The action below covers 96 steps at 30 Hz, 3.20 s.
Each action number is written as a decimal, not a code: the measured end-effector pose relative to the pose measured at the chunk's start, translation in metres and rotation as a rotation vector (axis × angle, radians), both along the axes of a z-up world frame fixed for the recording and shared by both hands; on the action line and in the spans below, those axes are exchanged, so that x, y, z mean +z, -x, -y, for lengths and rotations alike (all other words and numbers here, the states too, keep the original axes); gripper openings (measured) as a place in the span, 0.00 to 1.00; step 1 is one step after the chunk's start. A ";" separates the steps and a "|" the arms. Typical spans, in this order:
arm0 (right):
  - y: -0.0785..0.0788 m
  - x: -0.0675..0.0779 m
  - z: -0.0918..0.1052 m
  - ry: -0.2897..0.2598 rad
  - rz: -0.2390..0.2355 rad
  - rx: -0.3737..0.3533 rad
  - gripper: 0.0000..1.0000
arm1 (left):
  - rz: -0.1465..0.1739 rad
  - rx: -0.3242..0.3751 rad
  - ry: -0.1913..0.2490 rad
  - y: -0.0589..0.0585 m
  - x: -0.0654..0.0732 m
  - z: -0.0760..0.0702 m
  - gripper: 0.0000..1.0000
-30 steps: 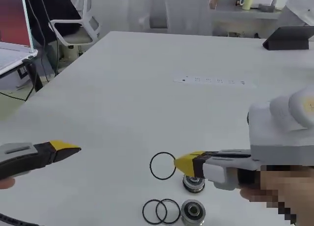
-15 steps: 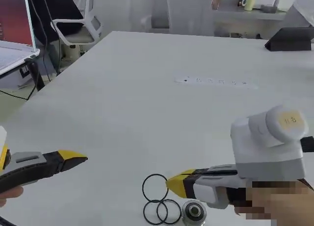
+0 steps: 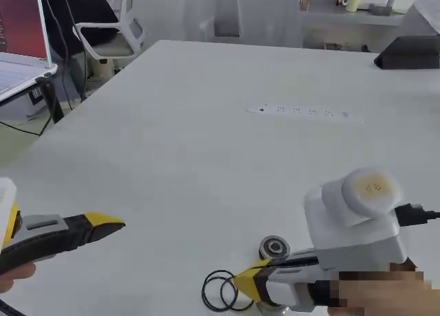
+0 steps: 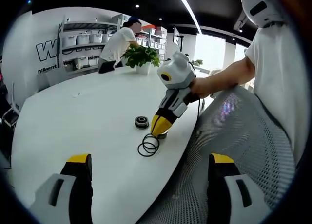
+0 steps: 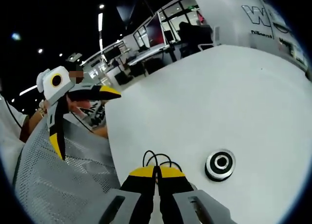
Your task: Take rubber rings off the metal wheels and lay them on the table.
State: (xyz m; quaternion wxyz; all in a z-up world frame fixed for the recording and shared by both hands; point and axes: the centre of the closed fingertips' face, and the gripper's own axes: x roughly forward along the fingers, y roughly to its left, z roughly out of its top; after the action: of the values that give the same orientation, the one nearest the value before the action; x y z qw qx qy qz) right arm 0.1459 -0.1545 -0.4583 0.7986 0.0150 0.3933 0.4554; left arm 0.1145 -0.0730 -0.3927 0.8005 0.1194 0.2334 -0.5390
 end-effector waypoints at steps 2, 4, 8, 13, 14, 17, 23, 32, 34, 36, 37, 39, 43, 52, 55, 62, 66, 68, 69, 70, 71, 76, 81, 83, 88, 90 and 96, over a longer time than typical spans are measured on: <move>-0.002 -0.002 0.002 -0.001 -0.011 -0.020 0.00 | -0.005 -0.002 -0.002 0.001 -0.001 0.001 0.98; -0.004 -0.002 0.004 -0.017 -0.029 -0.042 0.00 | -0.007 -0.002 -0.002 0.001 -0.002 0.001 0.98; -0.007 -0.004 0.007 -0.036 -0.053 -0.070 0.00 | -0.013 0.000 0.002 0.002 -0.003 0.002 0.98; -0.005 -0.007 0.008 -0.033 -0.071 -0.075 0.00 | -0.020 0.001 0.008 0.002 -0.003 0.002 0.98; -0.005 -0.006 0.007 -0.037 -0.074 -0.074 0.00 | -0.020 0.000 0.007 0.003 -0.004 0.002 0.98; -0.005 -0.005 0.005 -0.046 -0.076 -0.073 0.00 | -0.019 0.002 0.010 0.002 -0.003 0.002 0.98; -0.004 -0.006 0.004 -0.040 -0.077 -0.075 0.00 | -0.024 0.005 0.013 0.002 -0.004 0.002 0.98; -0.004 -0.001 0.000 -0.042 -0.055 -0.060 0.00 | -0.024 0.008 0.011 0.002 -0.004 0.001 0.98; -0.003 -0.001 0.000 -0.043 -0.059 -0.061 0.00 | -0.023 0.007 0.009 0.002 -0.004 0.001 0.98; -0.004 0.000 0.001 -0.049 -0.061 -0.069 0.00 | -0.022 0.008 0.009 0.002 -0.004 0.001 0.98; -0.005 0.002 0.000 -0.064 -0.068 -0.076 0.00 | -0.022 0.009 0.010 0.001 -0.004 0.001 0.98; -0.006 0.006 -0.002 -0.097 -0.087 -0.092 0.00 | -0.022 0.010 0.009 0.001 -0.004 0.001 0.98; -0.004 0.008 -0.004 -0.120 -0.108 -0.103 0.00 | -0.024 0.010 0.007 0.002 -0.004 0.001 0.98; 0.001 0.009 -0.009 -0.138 -0.131 -0.090 0.00 | -0.027 0.011 0.003 0.002 -0.005 0.001 0.98; 0.002 0.005 -0.008 -0.125 -0.137 -0.087 0.00 | -0.027 0.009 0.000 0.002 -0.005 0.001 0.98; 0.005 -0.004 -0.005 -0.045 -0.092 -0.055 0.00 | -0.028 0.010 0.000 0.002 -0.006 0.001 0.97; 0.004 -0.006 -0.002 0.011 -0.039 -0.024 0.00 | -0.031 0.009 -0.005 0.002 -0.007 0.001 0.97; 0.004 -0.006 -0.002 0.034 -0.017 -0.010 0.00 | -0.032 0.011 -0.005 0.002 -0.007 0.001 0.97; 0.004 -0.007 -0.002 0.039 -0.013 -0.008 0.00 | -0.032 0.012 -0.006 0.002 -0.007 0.000 0.96; 0.004 -0.007 -0.001 0.044 -0.011 -0.006 0.01 | -0.033 0.013 -0.007 0.002 -0.007 0.000 0.96; 0.004 -0.008 -0.001 0.049 -0.008 -0.001 0.01 | -0.034 0.013 -0.009 0.002 -0.007 0.000 0.96; 0.006 -0.010 0.000 0.067 -0.003 0.016 0.01 | -0.032 0.011 -0.014 0.002 -0.008 0.000 0.96; 0.006 -0.010 0.002 0.079 0.007 0.019 0.01 | -0.034 0.015 -0.013 0.002 -0.008 -0.001 0.96; 0.005 -0.009 0.003 0.079 0.004 0.017 0.01 | -0.036 0.015 -0.013 0.002 -0.008 -0.001 0.96; 0.005 -0.009 0.005 0.082 0.002 0.013 0.01 | -0.040 0.012 -0.016 0.003 -0.009 -0.001 0.96; 0.005 -0.010 0.007 0.088 -0.001 0.009 0.01 | -0.041 0.013 -0.017 0.002 -0.009 -0.001 0.96; 0.007 -0.010 0.006 0.108 0.009 0.031 0.01 | -0.041 0.016 -0.015 0.002 -0.009 -0.001 0.96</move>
State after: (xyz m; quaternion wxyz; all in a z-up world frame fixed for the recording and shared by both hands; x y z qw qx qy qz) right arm 0.1388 -0.1603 -0.4688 0.7929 -0.0364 0.4137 0.4460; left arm 0.1122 -0.0720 -0.4015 0.7989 0.1123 0.2547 -0.5332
